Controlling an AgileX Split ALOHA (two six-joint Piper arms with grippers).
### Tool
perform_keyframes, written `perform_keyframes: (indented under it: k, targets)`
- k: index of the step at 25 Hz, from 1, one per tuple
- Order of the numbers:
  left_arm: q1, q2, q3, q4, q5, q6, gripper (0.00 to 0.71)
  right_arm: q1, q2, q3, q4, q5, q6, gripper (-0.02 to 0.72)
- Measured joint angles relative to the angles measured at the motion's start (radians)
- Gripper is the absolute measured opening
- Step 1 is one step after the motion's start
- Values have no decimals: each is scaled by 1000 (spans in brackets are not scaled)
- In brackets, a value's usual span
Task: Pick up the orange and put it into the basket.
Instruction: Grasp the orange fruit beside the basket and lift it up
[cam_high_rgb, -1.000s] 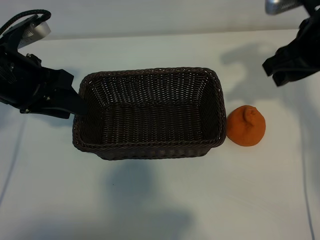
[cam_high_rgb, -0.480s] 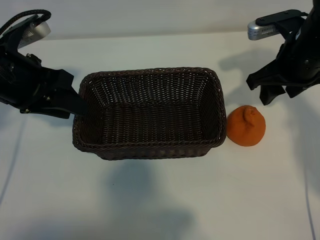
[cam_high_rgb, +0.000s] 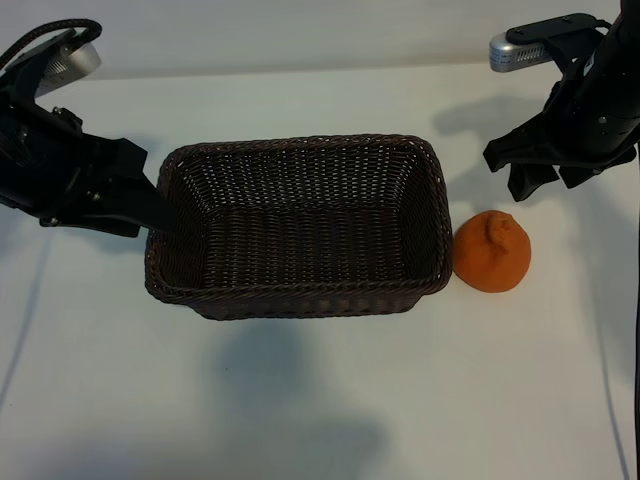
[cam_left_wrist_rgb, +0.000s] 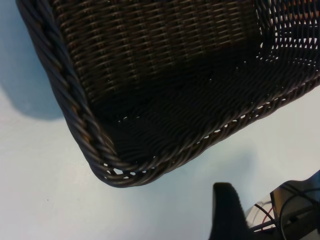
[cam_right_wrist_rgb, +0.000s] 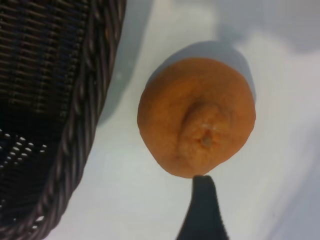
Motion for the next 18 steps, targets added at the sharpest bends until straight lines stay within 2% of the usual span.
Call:
perform_keyframes:
  k: [5, 13, 18]
  targets:
    - [0, 0, 0, 0, 0, 0, 454, 0, 15, 0, 13, -2, 0, 533]
    - [0, 0, 0, 0, 0, 0, 454, 0, 100, 0, 129, -2, -72, 533]
    - [0, 0, 0, 0, 0, 0, 454, 0, 144, 0, 139, -3, -91, 533]
